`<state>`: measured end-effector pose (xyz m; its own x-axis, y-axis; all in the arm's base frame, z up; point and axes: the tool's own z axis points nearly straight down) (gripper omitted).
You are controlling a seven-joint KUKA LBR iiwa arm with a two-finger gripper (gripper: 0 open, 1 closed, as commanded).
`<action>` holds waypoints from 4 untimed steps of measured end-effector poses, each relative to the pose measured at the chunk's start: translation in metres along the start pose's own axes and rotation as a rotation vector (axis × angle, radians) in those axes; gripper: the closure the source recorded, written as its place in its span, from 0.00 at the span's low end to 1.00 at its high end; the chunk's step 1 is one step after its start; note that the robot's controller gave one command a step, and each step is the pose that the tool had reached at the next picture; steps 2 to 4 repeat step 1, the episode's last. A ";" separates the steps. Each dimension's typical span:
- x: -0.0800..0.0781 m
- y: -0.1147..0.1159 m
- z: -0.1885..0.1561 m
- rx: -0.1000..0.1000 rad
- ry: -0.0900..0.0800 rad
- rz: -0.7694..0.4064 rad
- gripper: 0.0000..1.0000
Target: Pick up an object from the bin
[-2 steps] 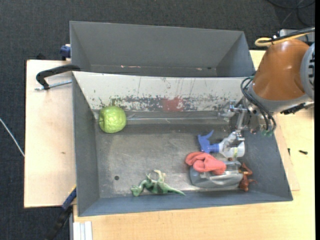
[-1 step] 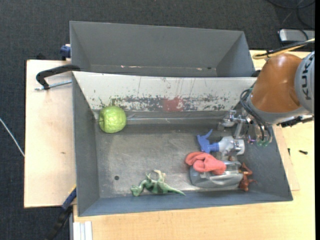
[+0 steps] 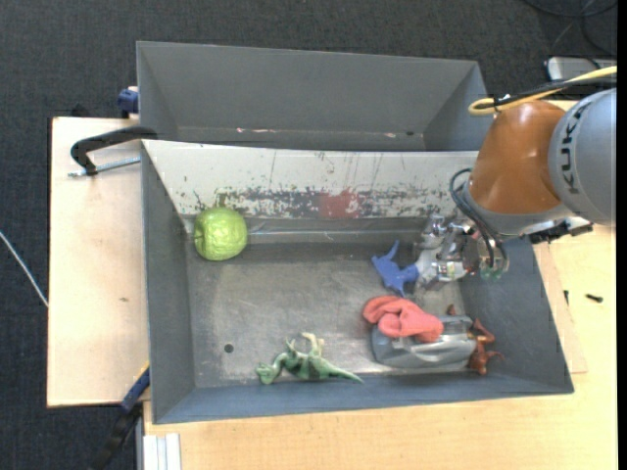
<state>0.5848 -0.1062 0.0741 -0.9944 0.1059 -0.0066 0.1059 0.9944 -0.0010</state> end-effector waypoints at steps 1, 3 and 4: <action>0.000 0.000 0.000 0.000 0.000 0.000 1.00; 0.000 0.000 0.000 0.000 0.000 0.000 1.00; 0.000 0.000 0.000 0.000 0.000 0.000 1.00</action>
Offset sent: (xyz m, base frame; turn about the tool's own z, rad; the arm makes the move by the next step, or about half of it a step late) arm 0.0000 0.0000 0.0210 0.0000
